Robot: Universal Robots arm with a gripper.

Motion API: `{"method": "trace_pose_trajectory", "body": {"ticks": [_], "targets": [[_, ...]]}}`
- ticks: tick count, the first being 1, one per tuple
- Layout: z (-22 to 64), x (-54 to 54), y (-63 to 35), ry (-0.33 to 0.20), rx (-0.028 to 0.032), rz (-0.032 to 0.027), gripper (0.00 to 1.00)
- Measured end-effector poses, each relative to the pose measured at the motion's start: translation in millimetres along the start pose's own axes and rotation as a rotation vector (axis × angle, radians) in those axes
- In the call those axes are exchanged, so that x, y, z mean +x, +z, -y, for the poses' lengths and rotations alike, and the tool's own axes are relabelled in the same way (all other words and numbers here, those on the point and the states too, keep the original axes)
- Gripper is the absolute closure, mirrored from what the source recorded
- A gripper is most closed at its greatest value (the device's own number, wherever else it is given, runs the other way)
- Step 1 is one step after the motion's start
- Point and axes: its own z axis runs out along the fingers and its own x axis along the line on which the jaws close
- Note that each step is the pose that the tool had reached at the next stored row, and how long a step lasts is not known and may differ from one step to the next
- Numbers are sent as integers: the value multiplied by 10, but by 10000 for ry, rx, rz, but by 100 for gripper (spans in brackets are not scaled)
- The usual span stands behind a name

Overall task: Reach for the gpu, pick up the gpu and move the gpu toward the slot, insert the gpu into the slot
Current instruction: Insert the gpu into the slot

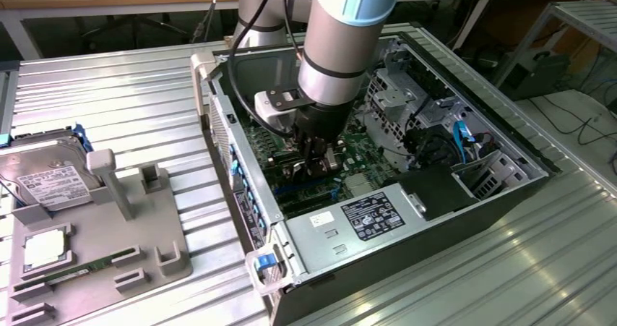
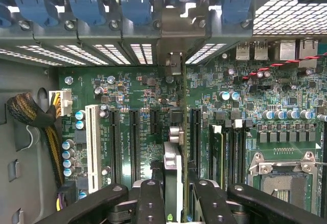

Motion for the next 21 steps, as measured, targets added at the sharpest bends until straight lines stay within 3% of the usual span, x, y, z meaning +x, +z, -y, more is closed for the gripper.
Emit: {"method": "trace_pose_trajectory", "body": {"ticks": [21], "targets": [[-11,3,72,0,0,-3,73]]}}
